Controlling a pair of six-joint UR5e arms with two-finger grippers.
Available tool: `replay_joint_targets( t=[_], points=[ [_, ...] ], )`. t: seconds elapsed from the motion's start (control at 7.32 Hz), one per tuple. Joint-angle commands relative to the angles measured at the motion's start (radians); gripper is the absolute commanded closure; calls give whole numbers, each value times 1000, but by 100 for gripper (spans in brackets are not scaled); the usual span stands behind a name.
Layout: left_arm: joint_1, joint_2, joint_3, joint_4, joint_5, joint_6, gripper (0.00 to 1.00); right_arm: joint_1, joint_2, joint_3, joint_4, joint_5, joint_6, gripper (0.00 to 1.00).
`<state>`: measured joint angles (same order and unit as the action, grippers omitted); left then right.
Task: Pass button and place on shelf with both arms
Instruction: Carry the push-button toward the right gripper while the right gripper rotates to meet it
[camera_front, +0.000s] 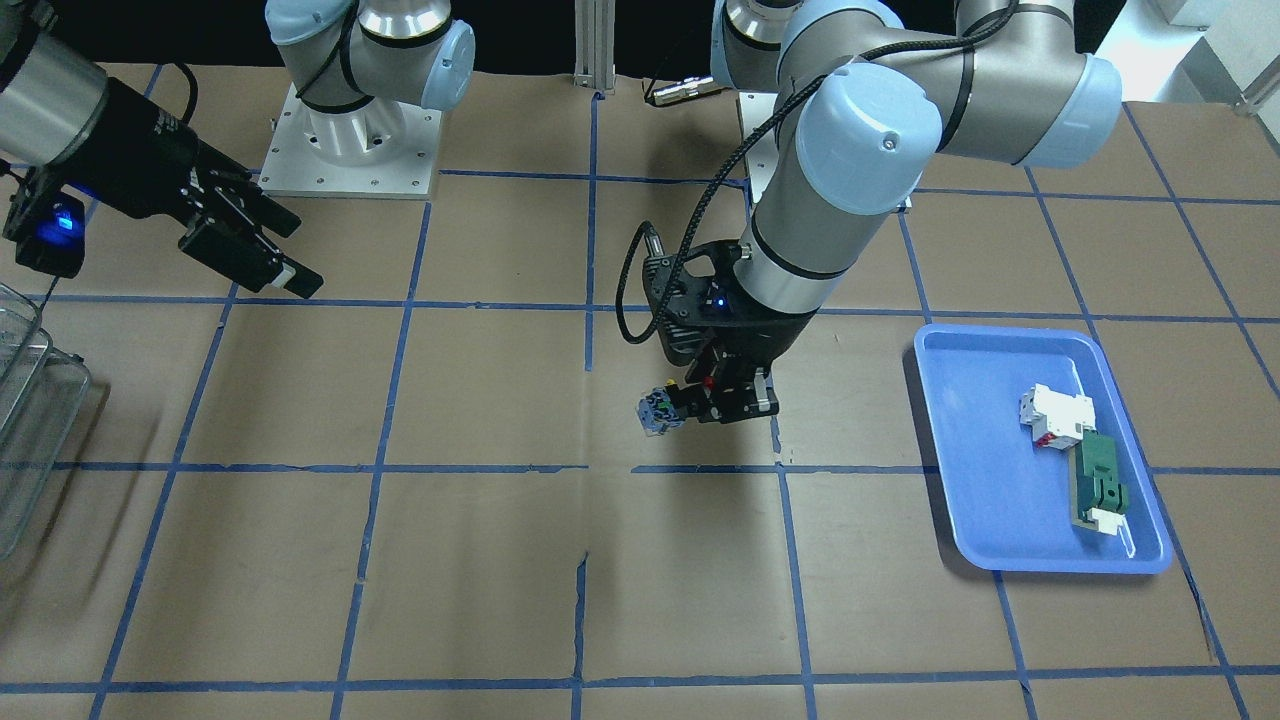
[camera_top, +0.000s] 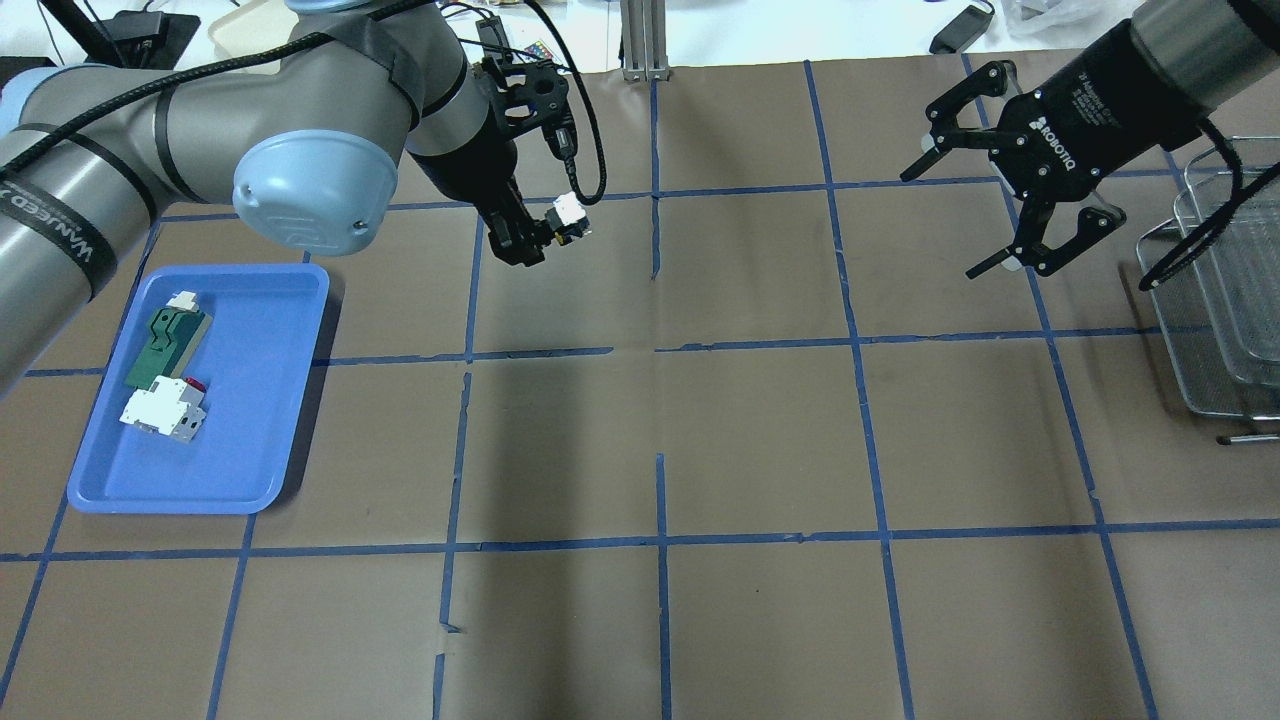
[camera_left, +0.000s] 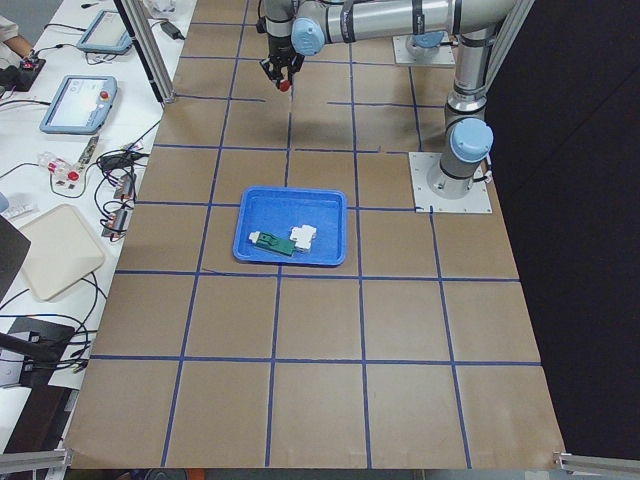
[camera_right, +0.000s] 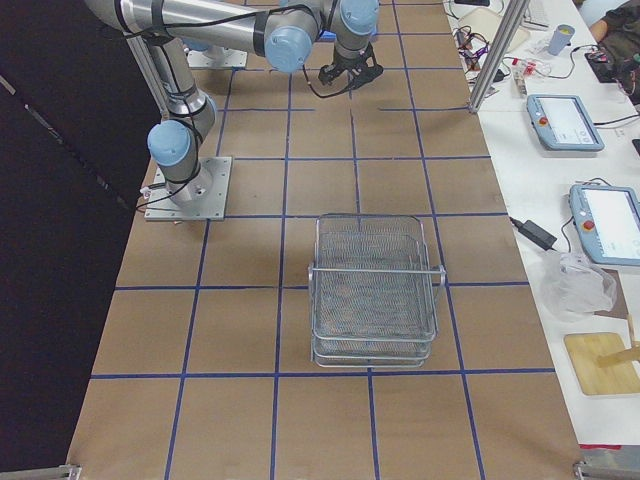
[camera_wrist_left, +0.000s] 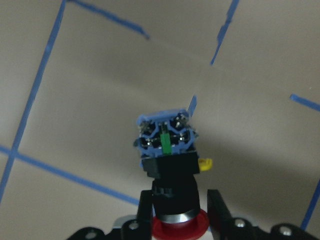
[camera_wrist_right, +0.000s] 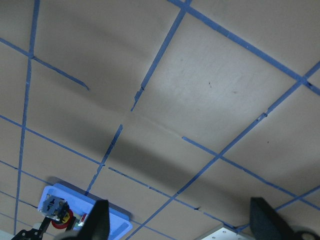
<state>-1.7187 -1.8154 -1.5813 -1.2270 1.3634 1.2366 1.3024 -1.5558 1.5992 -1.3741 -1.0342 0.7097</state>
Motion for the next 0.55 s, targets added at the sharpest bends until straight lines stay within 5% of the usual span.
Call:
replay_joint_targets(
  t=[0.0, 0.14, 0.41],
  points=[
    [-1, -21, -11, 82, -158, 123, 100, -8, 22, -9, 82, 95, 25, 0],
    [-5, -28, -11, 124, -223, 106, 100, -8, 26, -9, 140, 101, 25, 0],
    [-73, -59, -11, 240, -294, 49, 100, -14, 34, -10, 133, 274, 56, 0]
  ],
)
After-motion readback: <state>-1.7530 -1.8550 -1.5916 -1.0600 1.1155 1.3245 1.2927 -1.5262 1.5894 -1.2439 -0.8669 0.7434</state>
